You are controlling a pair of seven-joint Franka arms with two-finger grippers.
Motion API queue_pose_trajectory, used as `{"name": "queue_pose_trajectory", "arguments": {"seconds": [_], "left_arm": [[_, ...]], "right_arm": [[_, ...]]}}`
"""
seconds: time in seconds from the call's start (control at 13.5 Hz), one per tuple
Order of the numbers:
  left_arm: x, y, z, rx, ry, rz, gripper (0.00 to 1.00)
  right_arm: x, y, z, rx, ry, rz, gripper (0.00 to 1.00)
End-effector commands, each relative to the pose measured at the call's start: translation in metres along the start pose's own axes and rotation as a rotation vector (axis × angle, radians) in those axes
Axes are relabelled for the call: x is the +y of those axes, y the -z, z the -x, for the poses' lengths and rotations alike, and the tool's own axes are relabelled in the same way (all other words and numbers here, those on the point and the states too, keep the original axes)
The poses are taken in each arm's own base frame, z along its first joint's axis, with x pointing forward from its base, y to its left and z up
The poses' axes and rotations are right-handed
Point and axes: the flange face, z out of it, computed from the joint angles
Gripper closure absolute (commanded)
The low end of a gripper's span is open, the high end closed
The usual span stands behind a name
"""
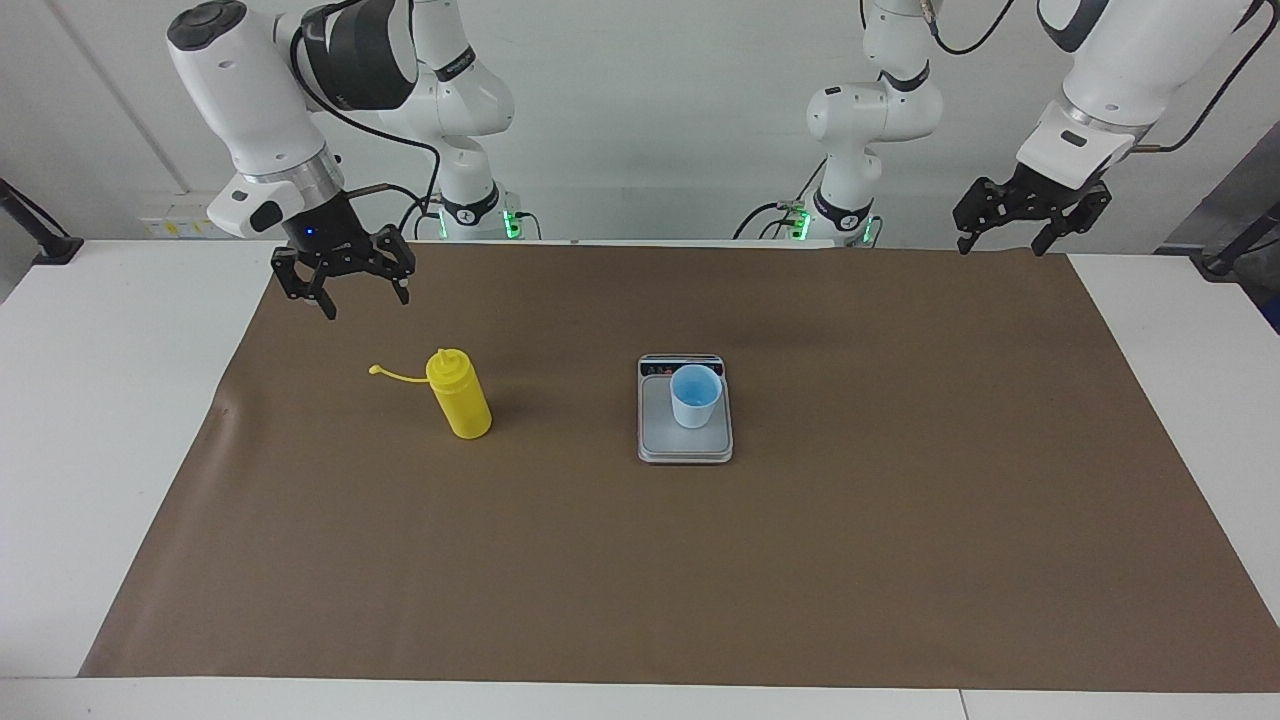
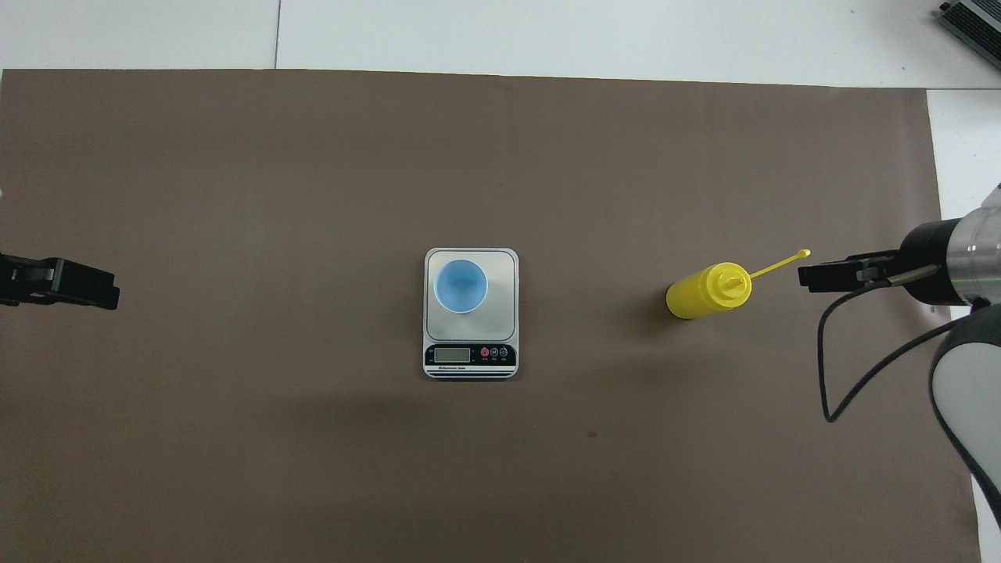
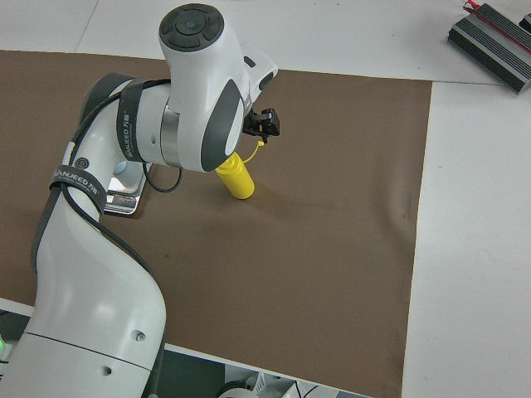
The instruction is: Pour seasoning into cup on scale with both arms
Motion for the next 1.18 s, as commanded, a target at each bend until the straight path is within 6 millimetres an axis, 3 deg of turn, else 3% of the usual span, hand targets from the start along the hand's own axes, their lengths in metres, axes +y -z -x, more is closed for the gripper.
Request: {"name": "queue_pose_trajectory", "arguments": {"seconds": [0.0, 0.3, 1.11], "left_arm": [[-0.002, 0.0, 0.005, -0.009, 0.006, -0.021, 0.0], [-0.002, 0.0, 0.005, -0.009, 0.006, -0.021, 0.0], [-0.002, 0.0, 0.005, -0.009, 0.006, -0.021, 0.0]], "right_arm": [[-0.025, 0.011, -0.016, -0.002, -0.127, 0.065, 0.0], [-0.03, 0.031, -0.032, -0.022, -0.136, 0.102, 0.0], [-0.002, 0.021, -0.021, -0.088, -0.281, 0.043, 0.0]]}}
